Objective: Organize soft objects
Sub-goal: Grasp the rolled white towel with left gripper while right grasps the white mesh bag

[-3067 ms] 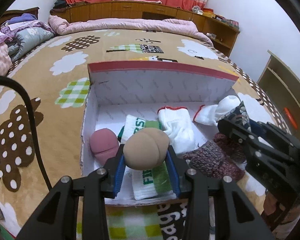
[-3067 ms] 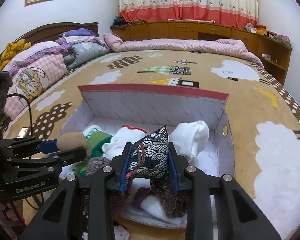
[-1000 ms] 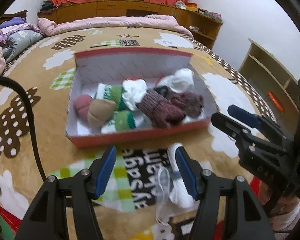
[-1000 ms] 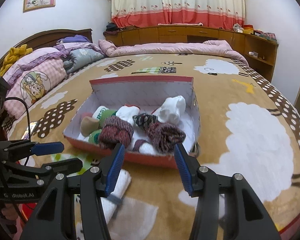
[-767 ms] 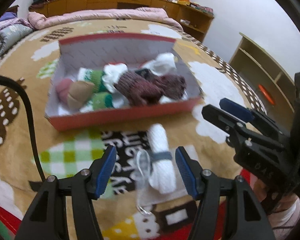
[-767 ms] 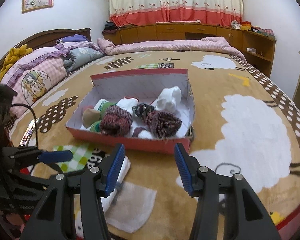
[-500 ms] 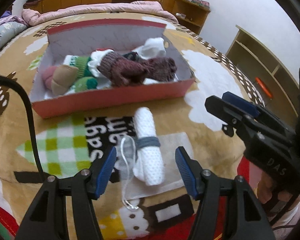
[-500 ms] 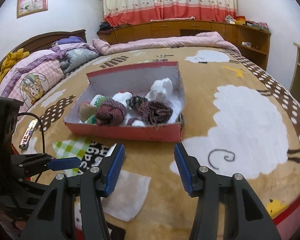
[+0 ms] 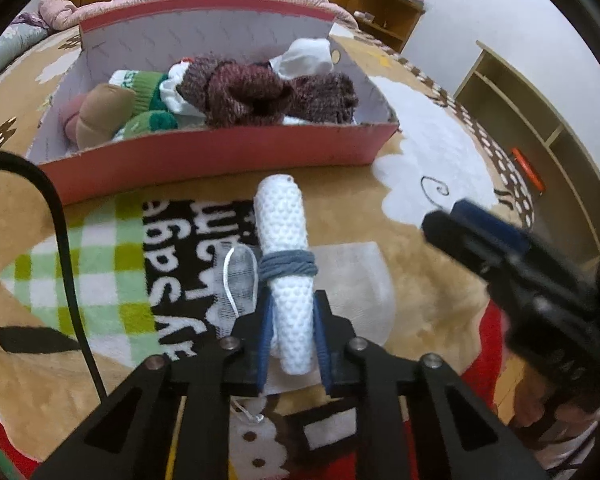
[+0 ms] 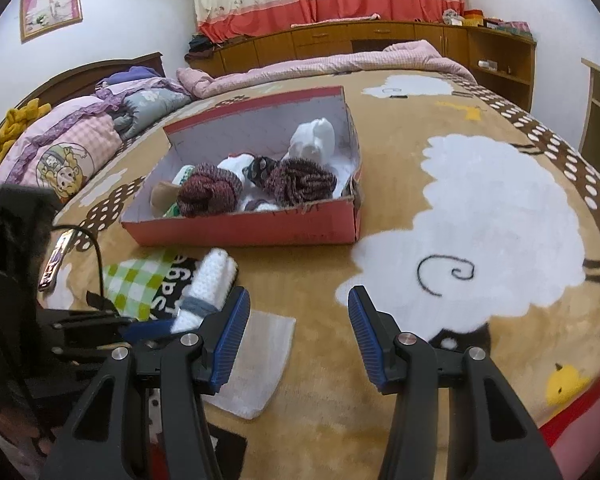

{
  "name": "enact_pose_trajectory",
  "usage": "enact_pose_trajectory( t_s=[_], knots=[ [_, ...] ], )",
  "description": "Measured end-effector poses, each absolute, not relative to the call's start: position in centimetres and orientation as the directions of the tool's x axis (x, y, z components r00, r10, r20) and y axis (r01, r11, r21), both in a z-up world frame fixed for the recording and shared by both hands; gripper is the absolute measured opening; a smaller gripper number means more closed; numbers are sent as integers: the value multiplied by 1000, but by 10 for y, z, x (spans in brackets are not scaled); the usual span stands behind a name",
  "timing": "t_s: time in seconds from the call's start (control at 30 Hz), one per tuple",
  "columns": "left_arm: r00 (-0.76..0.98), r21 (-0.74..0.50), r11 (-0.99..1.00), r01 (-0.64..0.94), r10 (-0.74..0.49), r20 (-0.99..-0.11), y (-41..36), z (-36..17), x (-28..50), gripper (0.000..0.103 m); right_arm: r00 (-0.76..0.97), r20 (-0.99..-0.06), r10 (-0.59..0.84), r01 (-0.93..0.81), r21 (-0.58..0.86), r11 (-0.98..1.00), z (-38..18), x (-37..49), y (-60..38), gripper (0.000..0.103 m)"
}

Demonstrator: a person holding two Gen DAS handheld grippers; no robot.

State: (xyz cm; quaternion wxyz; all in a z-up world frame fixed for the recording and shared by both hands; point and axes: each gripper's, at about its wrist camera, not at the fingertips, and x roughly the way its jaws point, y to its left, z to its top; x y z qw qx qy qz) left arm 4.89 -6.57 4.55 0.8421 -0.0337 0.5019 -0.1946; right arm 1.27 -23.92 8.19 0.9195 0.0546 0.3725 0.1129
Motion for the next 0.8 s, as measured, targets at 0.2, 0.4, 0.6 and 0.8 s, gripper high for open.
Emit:
enact_pose_trajectory(
  t_s=[0.2, 0.4, 0.6, 0.8],
  knots=[
    [476, -262, 927, 268, -364, -800, -41, 65, 41, 19, 673, -690, 265, -171, 203, 964, 74, 11, -235, 52],
    [515, -250, 947, 199, -318, -796, -8, 69, 38, 19, 614, -732, 296, -211, 209, 955, 58, 13, -215, 61],
    [511, -263, 955, 137, -296, -807, 20, 57, 37, 19, 561, -768, 307, -212, 225, 951, 39, 17, -191, 74],
    [511, -278, 954, 108, -293, -808, 36, 48, 34, 19, 551, -779, 298, -240, 194, 951, 38, 17, -164, 75]
  ],
)
